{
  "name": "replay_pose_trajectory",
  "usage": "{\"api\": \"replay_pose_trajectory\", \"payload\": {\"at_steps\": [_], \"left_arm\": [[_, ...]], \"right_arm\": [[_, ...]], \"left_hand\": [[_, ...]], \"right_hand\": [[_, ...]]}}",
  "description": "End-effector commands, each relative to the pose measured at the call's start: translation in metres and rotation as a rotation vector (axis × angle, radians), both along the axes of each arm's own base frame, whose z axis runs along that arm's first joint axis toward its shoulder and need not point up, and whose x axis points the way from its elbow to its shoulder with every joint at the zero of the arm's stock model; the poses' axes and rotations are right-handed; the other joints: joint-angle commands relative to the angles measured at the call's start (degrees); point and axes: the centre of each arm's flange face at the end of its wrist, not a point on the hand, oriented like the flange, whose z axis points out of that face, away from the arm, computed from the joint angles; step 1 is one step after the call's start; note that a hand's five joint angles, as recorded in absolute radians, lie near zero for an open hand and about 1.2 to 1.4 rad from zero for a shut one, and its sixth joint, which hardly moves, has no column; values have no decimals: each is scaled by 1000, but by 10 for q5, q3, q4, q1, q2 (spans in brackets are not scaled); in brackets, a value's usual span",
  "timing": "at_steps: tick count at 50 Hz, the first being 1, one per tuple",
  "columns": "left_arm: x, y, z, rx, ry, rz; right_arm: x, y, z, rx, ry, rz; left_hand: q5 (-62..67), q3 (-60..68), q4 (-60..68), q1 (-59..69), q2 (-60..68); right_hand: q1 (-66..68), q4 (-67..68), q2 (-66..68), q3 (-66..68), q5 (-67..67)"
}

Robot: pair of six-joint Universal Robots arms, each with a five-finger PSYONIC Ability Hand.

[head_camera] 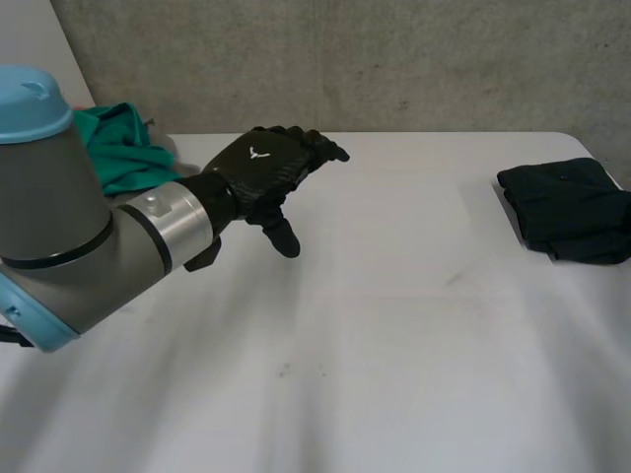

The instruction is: Fold the laundry.

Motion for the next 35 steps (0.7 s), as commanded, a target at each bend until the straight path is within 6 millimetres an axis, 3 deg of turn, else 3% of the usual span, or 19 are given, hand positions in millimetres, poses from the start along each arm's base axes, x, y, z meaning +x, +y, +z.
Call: {"api": "replay_pose_trajectory", "payload": {"at_steps": [1, 3, 4, 7, 11, 12, 13, 17, 19, 20, 25, 28, 34, 35], "left_arm": [[13, -3, 17, -42, 20, 52], [20, -8, 22, -55, 25, 90], [23, -10, 23, -58, 25, 107], [37, -24, 31, -89, 33, 202], [60, -50, 42, -167, 55, 354], [71, -62, 47, -205, 66, 419], [77, -69, 48, -222, 71, 449], [110, -103, 50, -290, 60, 568], [126, -122, 40, -295, 21, 615], [140, -140, 26, -298, -32, 655], [174, -190, -11, -348, -223, 717], [187, -222, -39, -380, -323, 715], [201, -259, -72, -407, -351, 700], [200, -265, -80, -411, -350, 695]], "right_arm": [[-80, 32, 52, -57, 102, -172], [-93, 34, 68, -97, 125, -199], [-102, 34, 86, -159, 151, -221], [-103, 32, 108, -254, 179, -222], [-57, 34, 140, -421, 122, -113], [-33, 40, 153, -480, 68, -43], [-21, 45, 158, -508, 36, 0], [38, 75, 169, -557, -92, 275], [62, 90, 165, -537, -122, 405], [86, 105, 158, -502, -135, 539], [157, 154, 118, -337, -180, 878], [174, 175, 93, -240, -184, 923], [176, 190, 56, -103, -128, 884], [175, 190, 46, -69, -103, 870]], "left_hand": [[5, 4, 6, 11, 5], [5, 4, 6, 11, 5], [5, 4, 6, 11, 5], [5, 4, 6, 11, 5], [4, 3, 4, 10, 3], [2, 1, 3, 8, 2], [2, 1, 3, 8, 2], [-2, -3, -1, 5, -2], [-3, -4, -2, 3, -3], [-5, -6, -4, 1, -5], [-7, -8, -6, -1, -7], [0, -1, 1, 6, 0], [35, 34, 36, 41, 35], [102, 101, 103, 108, 102]], "right_hand": [[-14, -34, -25, -22, -39], [-14, -34, -25, -22, -39], [-14, -34, -25, -22, -39], [-14, -34, -25, -22, -39], [-14, -34, -25, -22, -39], [-14, -34, -25, -22, -39], [-14, -34, -25, -22, -39], [-14, -34, -25, -22, -39], [-14, -34, -25, -22, -39], [-14, -34, -25, -22, -39], [-14, -34, -25, -22, -39], [-14, -34, -25, -22, -39], [-14, -34, -25, -22, -39], [-14, -34, -25, -22, -39]]}}
